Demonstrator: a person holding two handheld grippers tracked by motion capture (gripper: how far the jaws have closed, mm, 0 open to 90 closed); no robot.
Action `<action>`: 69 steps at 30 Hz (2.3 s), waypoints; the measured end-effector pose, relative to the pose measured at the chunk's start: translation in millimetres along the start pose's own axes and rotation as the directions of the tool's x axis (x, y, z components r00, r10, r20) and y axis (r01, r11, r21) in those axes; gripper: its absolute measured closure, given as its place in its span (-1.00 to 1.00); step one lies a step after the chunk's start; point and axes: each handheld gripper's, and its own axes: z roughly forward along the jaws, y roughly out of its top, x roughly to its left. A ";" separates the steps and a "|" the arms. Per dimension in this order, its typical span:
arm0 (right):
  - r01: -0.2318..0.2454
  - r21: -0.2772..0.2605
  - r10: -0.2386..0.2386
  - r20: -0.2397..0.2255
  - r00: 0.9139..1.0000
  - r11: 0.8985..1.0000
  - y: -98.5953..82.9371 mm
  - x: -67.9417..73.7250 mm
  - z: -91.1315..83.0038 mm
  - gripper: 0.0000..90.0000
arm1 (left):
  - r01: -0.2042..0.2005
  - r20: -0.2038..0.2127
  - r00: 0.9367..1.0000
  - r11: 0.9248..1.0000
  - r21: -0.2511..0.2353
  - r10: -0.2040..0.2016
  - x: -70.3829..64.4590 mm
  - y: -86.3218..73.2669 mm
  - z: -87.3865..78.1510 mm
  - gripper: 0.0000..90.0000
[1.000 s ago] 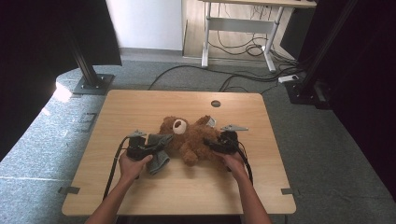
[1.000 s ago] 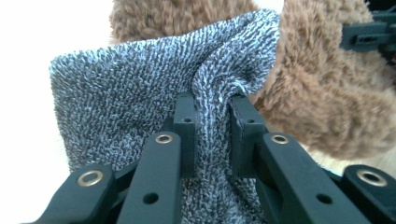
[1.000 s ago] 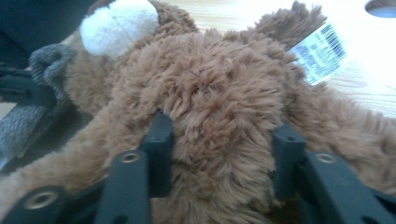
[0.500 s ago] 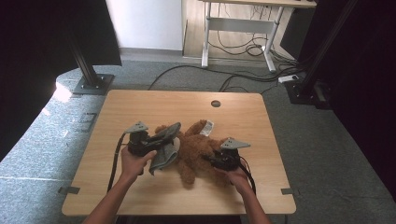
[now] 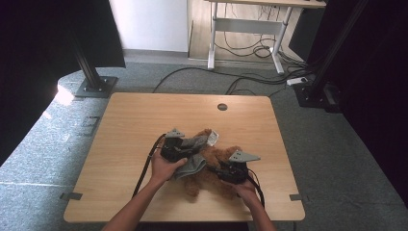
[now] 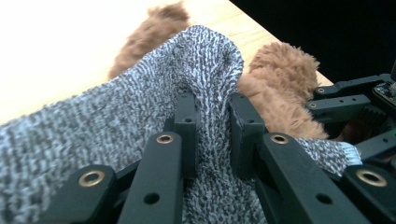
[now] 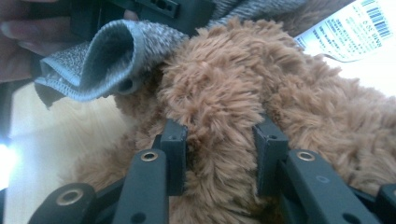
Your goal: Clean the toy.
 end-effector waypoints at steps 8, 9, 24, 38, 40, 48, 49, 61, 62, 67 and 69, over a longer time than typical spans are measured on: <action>0.022 -0.014 -0.022 -0.036 0.999 1.000 -6.9 5.7 -3.1 0.43 | 0.050 0.013 0.999 0.998 -0.048 -0.049 18.5 -17.9 -32.9 0.70; 0.023 -0.013 -0.024 -0.040 0.999 1.000 -7.3 6.3 -3.4 0.43 | 0.057 0.017 0.998 0.997 -0.057 -0.056 20.1 -19.9 -37.1 0.70; -0.012 -0.027 0.011 -0.042 0.999 1.000 -9.8 4.9 -5.3 0.41 | 0.162 -0.078 0.981 0.973 -0.162 -0.176 67.8 -45.3 -87.9 0.71; -0.040 -0.037 0.038 -0.045 0.998 0.999 -10.6 1.5 -6.8 0.40 | 0.191 -0.067 0.976 0.959 -0.208 -0.209 77.9 -63.7 -99.2 0.73; -0.042 -0.039 0.040 -0.047 0.998 0.998 -10.7 1.1 -6.8 0.39 | 0.145 -0.041 0.986 0.962 -0.233 -0.159 62.0 -50.8 -102.1 0.73; -0.041 -0.043 0.038 -0.050 0.998 0.998 -10.9 1.1 -6.9 0.38 | 0.010 0.074 0.997 0.970 -0.244 0.008 -6.3 0.1 -79.4 0.72; -0.043 -0.044 0.040 -0.050 0.998 0.998 -11.0 1.2 -6.9 0.38 | -0.001 0.078 0.997 0.972 -0.234 0.020 -10.5 3.1 -72.8 0.72; -0.027 -0.035 0.026 -0.033 0.999 0.999 -11.5 2.9 -6.9 0.36 | 0.055 0.072 0.996 0.998 -0.027 -0.053 -17.7 0.4 14.8 0.72; -0.031 -0.033 0.030 -0.035 0.999 0.999 -11.6 3.1 -6.8 0.36 | 0.063 0.060 0.996 0.998 -0.026 -0.061 -15.7 0.2 12.3 0.72; -0.033 -0.035 0.032 -0.036 0.999 0.999 -12.0 4.2 -6.9 0.37 | 0.051 -0.026 0.998 0.998 -0.025 -0.052 -1.8 -4.4 -8.4 0.73; -0.028 -0.036 0.027 -0.035 0.999 0.999 -12.7 4.9 -7.0 0.37 | 0.068 -0.046 0.997 0.996 -0.050 -0.070 9.3 -8.9 -22.2 0.73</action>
